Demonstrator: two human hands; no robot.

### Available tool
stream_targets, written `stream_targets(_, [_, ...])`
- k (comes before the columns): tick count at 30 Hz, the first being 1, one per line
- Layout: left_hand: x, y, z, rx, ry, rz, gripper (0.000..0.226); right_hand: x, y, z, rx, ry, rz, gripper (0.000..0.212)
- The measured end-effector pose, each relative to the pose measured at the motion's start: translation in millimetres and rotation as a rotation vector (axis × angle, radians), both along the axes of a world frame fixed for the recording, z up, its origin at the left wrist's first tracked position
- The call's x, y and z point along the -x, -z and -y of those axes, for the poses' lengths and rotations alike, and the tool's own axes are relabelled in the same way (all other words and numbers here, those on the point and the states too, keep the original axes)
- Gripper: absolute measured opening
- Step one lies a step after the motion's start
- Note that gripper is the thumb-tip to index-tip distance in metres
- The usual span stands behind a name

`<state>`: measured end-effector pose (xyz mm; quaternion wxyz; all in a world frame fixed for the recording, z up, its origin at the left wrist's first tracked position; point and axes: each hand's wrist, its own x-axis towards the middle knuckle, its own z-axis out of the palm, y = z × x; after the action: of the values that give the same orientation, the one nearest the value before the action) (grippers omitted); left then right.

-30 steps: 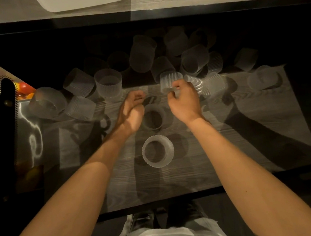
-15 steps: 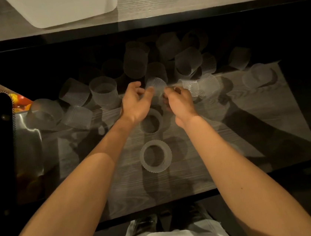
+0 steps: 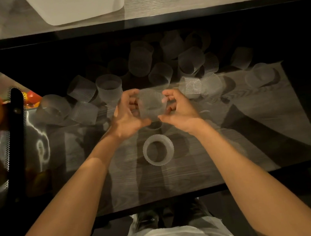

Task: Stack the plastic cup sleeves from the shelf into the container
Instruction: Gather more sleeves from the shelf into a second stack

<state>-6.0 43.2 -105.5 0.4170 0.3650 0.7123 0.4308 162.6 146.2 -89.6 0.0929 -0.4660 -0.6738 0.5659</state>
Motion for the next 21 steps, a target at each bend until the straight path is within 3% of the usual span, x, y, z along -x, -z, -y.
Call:
stream_targets(5, [-15, 6, 11, 0.046, 0.055, -0.163, 0.086, -5, 16, 16, -0.162, -0.130, 0.122, 0.074])
stream_targets(9, [-20, 10, 11, 0.068, 0.028, -0.313, 0.079, -6, 29, 18, -0.166, -0.200, 0.209, 0.088])
stream_targets(15, [-13, 21, 15, 0.139, 0.054, -0.243, 0.082, 0, 28, 14, -0.139, -0.274, 0.225, 0.078])
stream_targets(19, [-9, 13, 17, 0.093, 0.092, -0.103, 0.081, 7, 21, 6, -0.065, -0.274, 0.173, 0.068])
stream_targets(21, [-2, 5, 17, 0.041, 0.059, -0.119, 0.080, 14, 10, 1, -0.080, -0.258, 0.138, 0.068])
